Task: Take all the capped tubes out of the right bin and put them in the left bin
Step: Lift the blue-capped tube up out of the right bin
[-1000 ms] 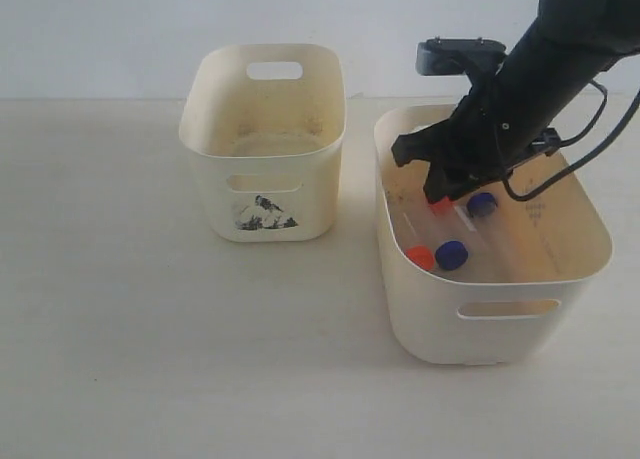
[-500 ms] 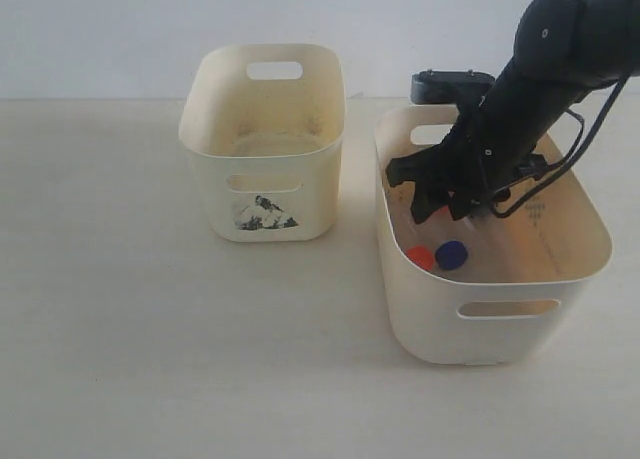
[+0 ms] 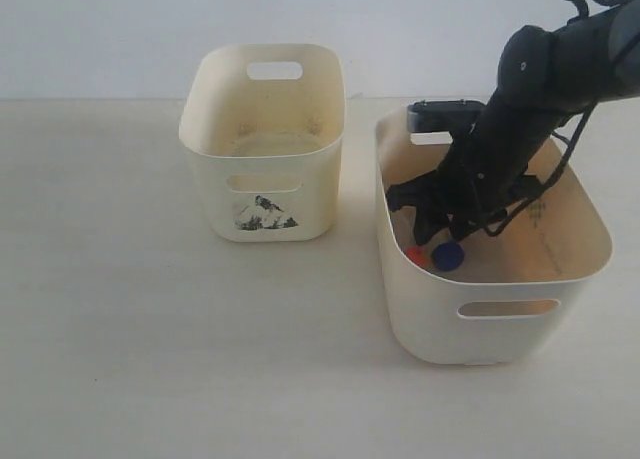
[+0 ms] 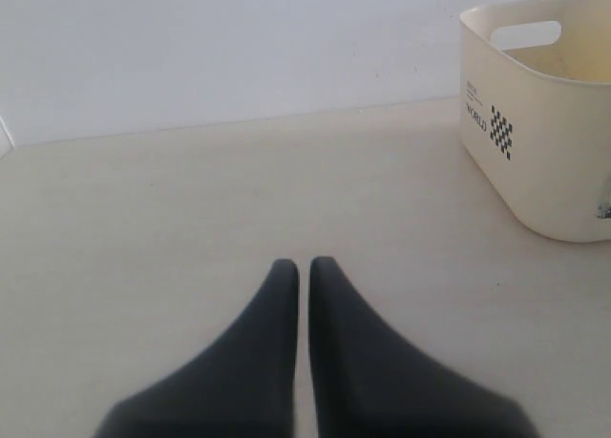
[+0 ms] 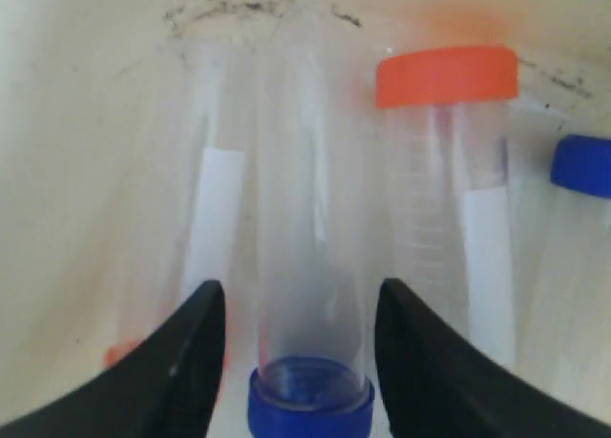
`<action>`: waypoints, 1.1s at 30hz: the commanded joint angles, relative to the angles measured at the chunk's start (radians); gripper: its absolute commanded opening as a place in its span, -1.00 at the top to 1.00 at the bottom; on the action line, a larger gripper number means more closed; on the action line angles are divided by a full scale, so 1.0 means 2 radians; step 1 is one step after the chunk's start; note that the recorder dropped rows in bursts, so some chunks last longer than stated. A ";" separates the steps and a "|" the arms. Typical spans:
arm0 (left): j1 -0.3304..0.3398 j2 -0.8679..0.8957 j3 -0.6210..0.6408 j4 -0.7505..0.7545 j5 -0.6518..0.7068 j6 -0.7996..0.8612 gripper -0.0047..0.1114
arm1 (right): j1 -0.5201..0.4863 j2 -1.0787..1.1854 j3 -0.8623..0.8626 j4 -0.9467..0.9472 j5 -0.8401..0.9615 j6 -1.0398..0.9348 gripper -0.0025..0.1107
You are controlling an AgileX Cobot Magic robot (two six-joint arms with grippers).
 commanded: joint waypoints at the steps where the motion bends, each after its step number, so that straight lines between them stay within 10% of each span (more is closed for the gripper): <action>1: 0.001 -0.001 -0.002 -0.003 -0.007 -0.006 0.84 | 0.000 0.015 -0.001 -0.012 0.001 0.011 0.13; 8: 0.001 -0.001 -0.002 -0.003 -0.007 -0.006 0.84 | 0.000 0.026 -0.001 -0.012 0.003 0.011 0.18; 14: 0.001 -0.001 -0.002 -0.003 -0.007 -0.006 0.84 | 0.000 0.007 -0.003 -0.015 0.034 0.011 0.96; 25: 0.001 -0.001 -0.002 -0.003 -0.007 -0.006 0.84 | 0.000 -0.179 -0.003 -0.009 0.018 0.047 0.96; 33: 0.001 -0.001 -0.002 -0.003 -0.007 -0.006 0.84 | 0.034 -0.196 -0.003 0.209 -0.104 -0.075 0.96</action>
